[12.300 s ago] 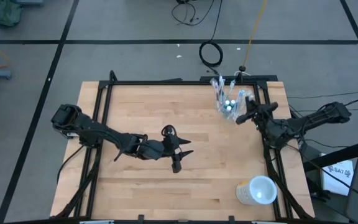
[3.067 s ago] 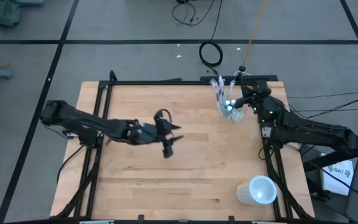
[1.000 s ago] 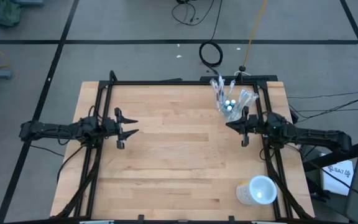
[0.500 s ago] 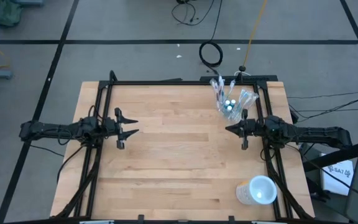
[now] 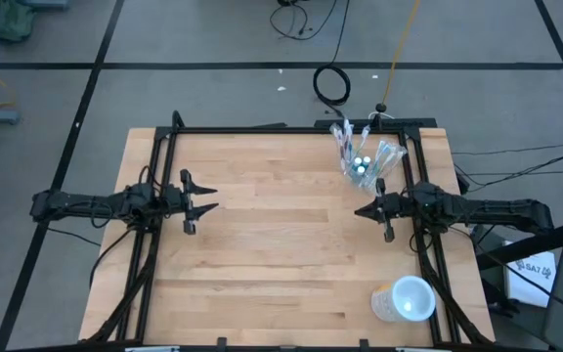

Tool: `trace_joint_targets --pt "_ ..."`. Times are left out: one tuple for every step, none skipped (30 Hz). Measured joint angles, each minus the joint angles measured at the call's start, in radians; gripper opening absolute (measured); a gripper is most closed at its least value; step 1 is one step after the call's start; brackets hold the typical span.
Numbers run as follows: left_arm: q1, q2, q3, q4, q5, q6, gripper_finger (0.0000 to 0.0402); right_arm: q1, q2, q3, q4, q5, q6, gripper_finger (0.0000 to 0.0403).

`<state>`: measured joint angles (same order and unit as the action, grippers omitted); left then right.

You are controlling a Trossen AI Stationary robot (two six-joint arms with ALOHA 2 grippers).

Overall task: Pick & Place toothbrushing station
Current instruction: Return to Home Position

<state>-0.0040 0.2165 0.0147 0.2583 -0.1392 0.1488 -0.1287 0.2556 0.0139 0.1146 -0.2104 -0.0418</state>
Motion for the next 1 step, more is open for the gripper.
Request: trace_joint_targets --pt "0.0 0.0 0.0 0.0 0.0 0.0 0.0186 0.0 0.0 0.0 0.0 0.0 0.0 0.0"
